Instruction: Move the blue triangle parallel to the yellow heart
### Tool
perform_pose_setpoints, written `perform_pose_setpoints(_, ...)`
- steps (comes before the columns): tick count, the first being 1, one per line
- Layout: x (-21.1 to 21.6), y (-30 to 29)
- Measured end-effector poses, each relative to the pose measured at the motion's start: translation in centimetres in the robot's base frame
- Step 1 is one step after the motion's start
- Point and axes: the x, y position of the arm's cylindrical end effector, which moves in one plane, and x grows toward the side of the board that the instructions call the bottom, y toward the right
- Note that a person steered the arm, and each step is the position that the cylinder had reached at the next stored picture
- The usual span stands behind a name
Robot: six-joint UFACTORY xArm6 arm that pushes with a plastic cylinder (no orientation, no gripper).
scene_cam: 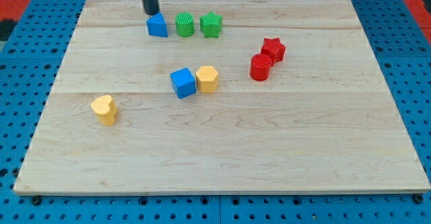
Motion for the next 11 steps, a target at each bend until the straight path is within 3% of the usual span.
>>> perform_pose_setpoints(2, 2.0, -0.4)
perform_pose_setpoints(4, 14.3, -0.6)
perform_pose_setpoints(6, 21.4, 1.6)
perform_pose_setpoints(9, 25.1, 16.0)
perform_pose_setpoints(11, 22.3, 16.9)
